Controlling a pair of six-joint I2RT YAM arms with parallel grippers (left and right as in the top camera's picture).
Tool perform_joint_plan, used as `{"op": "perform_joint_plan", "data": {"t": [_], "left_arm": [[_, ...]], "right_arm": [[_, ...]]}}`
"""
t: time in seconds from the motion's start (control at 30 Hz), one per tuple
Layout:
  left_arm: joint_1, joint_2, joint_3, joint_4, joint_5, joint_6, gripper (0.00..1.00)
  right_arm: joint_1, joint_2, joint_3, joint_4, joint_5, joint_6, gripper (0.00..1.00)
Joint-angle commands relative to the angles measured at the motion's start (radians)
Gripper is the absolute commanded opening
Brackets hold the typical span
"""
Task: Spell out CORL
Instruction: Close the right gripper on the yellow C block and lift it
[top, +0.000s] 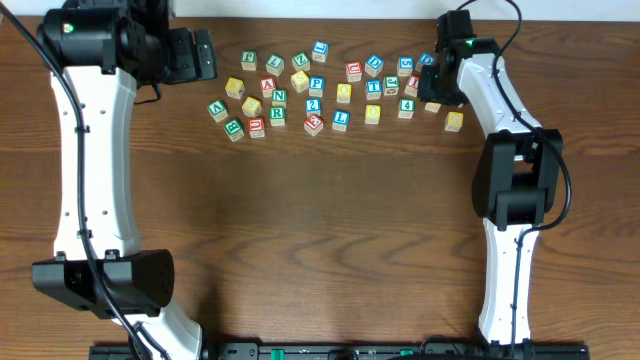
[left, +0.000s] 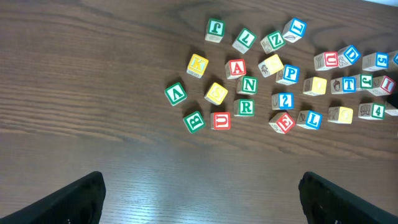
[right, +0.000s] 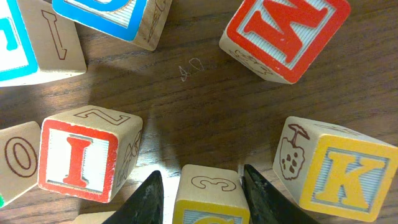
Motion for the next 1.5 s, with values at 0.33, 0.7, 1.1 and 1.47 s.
{"op": "perform_joint_plan", "data": {"t": [0.33, 0.7, 1.1, 1.47], "left_arm": [[0.001, 0.013, -0.01, -0.002, -0.013, -0.005, 0.98], [0.001, 0.013, -0.01, -0.002, -0.013, -0.005, 0.98], [0.001, 0.013, -0.01, -0.002, -0.013, -0.005, 0.98], [0.001, 0.013, -0.01, -0.002, -0.013, -0.005, 0.98]], "right_arm": [[-0.014, 0.02, -0.06, 0.034, 0.062, -0.068, 0.22], [-0.004, -0.068, -0.055, -0.03, 0.014, -0.081, 0.09], [0.118, -0.33, -0.055, -0.203, -0.23, -0.087, 0.07], [0.447, -0.258, -0.179, -0.22, -0.229, 0.024, 0.01]]}}
